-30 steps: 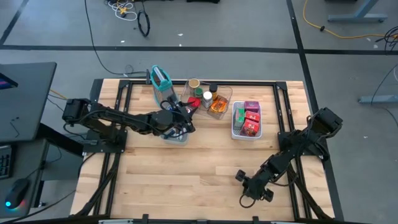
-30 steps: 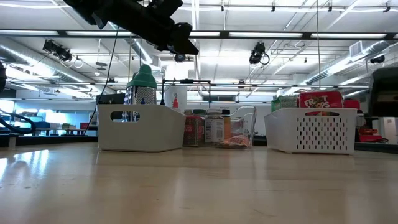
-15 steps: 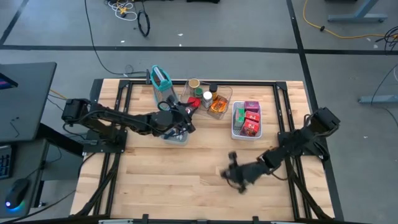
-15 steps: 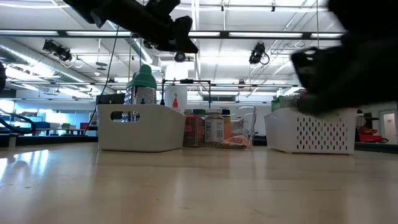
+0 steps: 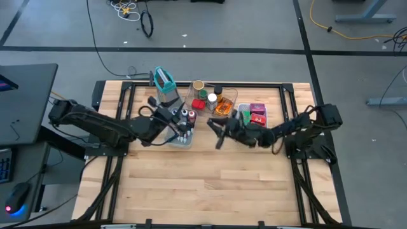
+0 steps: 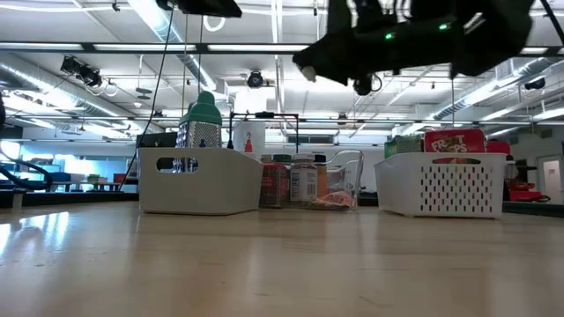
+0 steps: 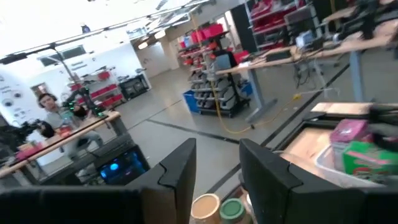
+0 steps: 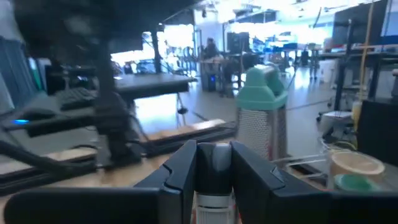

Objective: Pick & Place Kitchen Items
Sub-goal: Put the small black food coloring bottle into the gray bin, then return to Home Position

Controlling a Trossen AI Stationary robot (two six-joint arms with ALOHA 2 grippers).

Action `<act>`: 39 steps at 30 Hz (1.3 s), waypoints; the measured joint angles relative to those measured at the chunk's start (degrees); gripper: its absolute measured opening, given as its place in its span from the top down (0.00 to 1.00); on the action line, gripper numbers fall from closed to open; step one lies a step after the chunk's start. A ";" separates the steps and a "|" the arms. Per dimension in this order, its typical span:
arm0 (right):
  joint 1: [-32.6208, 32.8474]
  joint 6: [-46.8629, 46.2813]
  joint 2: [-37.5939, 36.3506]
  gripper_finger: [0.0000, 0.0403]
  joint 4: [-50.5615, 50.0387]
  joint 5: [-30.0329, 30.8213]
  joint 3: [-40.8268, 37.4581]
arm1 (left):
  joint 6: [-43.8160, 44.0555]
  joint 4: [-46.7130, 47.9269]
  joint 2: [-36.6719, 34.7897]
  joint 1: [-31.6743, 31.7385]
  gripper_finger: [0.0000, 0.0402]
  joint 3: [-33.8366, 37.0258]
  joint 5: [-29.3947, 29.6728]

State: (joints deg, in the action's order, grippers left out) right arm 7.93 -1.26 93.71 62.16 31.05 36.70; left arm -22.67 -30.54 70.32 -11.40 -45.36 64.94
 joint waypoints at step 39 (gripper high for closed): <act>-4.29 13.16 15.31 0.47 -41.09 -5.63 31.15 | -1.16 2.69 -7.14 -10.45 0.68 0.02 6.43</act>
State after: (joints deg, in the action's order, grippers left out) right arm 3.64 11.90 109.03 21.07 25.41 67.85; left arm -23.84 -27.85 63.17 -21.85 -45.34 71.37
